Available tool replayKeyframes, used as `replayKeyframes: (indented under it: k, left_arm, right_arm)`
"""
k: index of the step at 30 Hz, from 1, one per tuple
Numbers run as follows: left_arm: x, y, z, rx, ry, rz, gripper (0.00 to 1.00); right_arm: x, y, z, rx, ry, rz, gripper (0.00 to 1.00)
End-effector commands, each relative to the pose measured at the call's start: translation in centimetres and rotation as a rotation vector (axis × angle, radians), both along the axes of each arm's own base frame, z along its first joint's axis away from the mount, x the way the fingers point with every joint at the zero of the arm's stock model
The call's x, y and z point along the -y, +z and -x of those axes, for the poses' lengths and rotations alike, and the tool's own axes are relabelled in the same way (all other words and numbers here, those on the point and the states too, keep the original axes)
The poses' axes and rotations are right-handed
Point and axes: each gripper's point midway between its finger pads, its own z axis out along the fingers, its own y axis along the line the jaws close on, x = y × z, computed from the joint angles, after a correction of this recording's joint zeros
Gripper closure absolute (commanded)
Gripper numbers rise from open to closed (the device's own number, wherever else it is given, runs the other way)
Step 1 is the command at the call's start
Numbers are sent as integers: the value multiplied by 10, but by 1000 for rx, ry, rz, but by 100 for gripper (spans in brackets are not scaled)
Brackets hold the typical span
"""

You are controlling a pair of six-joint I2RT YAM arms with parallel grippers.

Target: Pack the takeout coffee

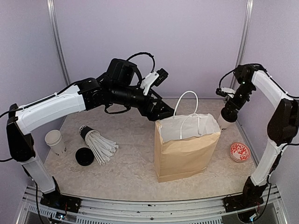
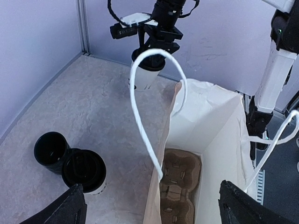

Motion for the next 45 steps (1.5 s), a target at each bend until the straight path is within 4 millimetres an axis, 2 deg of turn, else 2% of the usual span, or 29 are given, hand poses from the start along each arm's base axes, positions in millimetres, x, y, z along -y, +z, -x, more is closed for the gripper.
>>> replayKeyframes:
  k: [1, 4, 7, 11, 14, 17, 19, 22, 29, 32, 36, 39, 42, 45]
  left_arm:
    - [12, 2, -2, 26, -1, -11, 4]
    - [15, -8, -4, 20, 4, -38, 6]
    - [17, -19, -9, 17, 10, -70, 8]
    - [21, -34, -11, 0, 10, -106, 9]
    - [24, -39, -12, -14, 8, -113, 11]
    - [27, -42, -15, -22, 13, -117, 15]
    - [29, -43, -15, -30, 5, -121, 19]
    - [33, -47, -13, -45, -21, -127, 26]
    - [40, -58, -13, -104, -60, -141, 46]
    - [40, -58, -13, -113, -63, -139, 53]
    - [40, -59, -8, -132, -88, -137, 66]
    - [41, -61, 0, -149, -125, -134, 73]
    - [41, -63, 3, -149, -141, -132, 85]
    - [38, -62, 5, -137, -153, -131, 89]
  right_arm:
    - [-33, 101, 10, 276, 99, -194, 44]
    - [-54, 154, 31, 431, 217, -287, 46]
    - [-71, 195, 63, 552, 334, -355, 47]
    - [-93, 230, 111, 660, 471, -417, 47]
    - [-107, 239, 142, 701, 563, -457, 47]
    - [-116, 240, 159, 705, 607, -482, 48]
    - [-121, 234, 168, 693, 646, -487, 48]
    - [-130, 226, 176, 669, 689, -493, 48]
    - [-141, 224, 198, 668, 764, -485, 48]
    - [-146, 214, 204, 632, 783, -500, 48]
    - [-152, 194, 201, 563, 782, -484, 48]
    - [-156, 185, 190, 528, 776, -448, 48]
    - [-162, 178, 176, 497, 775, -413, 49]
    - [-173, 167, 166, 460, 799, -369, 49]
